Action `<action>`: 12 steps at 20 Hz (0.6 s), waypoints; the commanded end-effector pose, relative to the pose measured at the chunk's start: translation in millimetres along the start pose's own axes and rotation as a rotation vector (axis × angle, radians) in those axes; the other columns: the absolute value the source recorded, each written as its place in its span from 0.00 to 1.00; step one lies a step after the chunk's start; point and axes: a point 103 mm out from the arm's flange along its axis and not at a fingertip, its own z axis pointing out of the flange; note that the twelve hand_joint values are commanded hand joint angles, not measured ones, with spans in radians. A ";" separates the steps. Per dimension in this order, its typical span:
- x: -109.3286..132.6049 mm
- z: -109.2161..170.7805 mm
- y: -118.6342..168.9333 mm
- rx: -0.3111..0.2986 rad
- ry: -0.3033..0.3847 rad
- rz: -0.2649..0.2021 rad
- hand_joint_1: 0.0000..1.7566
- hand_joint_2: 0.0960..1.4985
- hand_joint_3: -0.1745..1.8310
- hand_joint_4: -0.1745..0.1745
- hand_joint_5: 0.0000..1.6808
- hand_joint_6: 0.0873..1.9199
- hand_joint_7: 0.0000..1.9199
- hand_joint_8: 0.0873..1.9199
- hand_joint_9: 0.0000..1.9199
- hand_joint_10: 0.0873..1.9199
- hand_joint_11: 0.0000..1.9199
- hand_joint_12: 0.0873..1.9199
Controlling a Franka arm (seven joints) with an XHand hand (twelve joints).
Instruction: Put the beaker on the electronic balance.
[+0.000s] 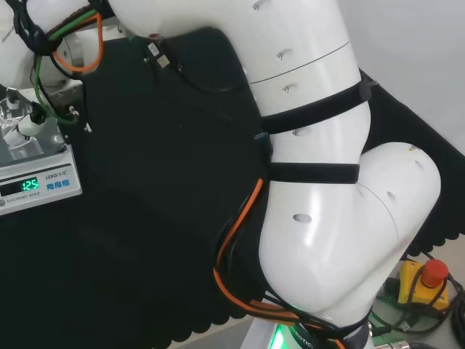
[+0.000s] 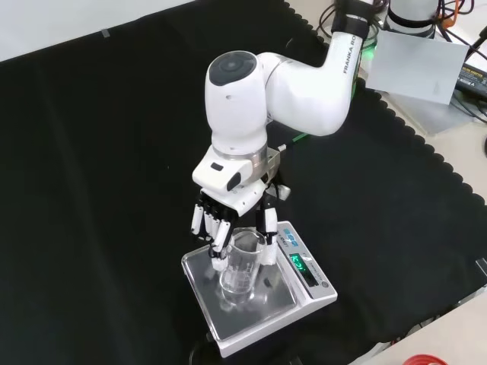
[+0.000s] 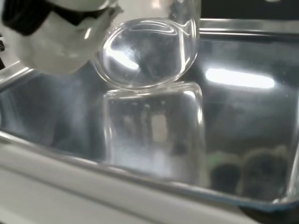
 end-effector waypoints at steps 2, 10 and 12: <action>-6.6 -7.0 -9.7 0.015 0.050 -0.015 0.46 0.34 0.33 0.28 0.11 0.37 0.38 0.45 0.50 0.34 0.34 0.68; -14.5 -10.1 -20.9 -0.004 0.068 -0.018 0.40 0.36 0.25 0.32 0.03 0.06 0.19 0.44 0.35 0.41 0.20 0.75; -18.9 -13.0 -29.1 -0.029 0.077 -0.016 0.38 0.36 0.23 0.35 0.01 0.01 0.14 0.43 0.30 0.42 0.15 0.77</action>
